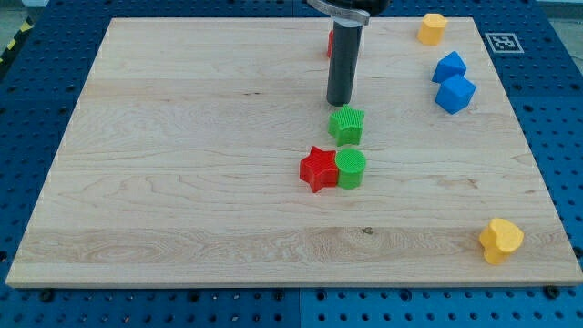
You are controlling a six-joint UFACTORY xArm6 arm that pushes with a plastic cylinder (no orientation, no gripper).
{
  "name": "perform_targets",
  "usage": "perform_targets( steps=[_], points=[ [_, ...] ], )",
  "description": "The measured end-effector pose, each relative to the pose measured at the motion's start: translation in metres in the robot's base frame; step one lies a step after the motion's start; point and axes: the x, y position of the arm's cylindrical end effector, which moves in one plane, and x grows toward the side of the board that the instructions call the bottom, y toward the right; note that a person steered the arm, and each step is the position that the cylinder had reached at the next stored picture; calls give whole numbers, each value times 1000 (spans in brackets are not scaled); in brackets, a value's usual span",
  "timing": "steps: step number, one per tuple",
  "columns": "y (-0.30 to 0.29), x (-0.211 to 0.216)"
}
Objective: Push the red star to the center
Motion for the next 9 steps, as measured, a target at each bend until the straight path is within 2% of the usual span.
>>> perform_targets(
  steps=[1,3,4,5,6,7,8,9],
  points=[
    [0,5],
    [0,59],
    [0,62],
    [0,21],
    [2,-50],
    [32,-79],
    [66,-80],
    [75,-104]
  ],
)
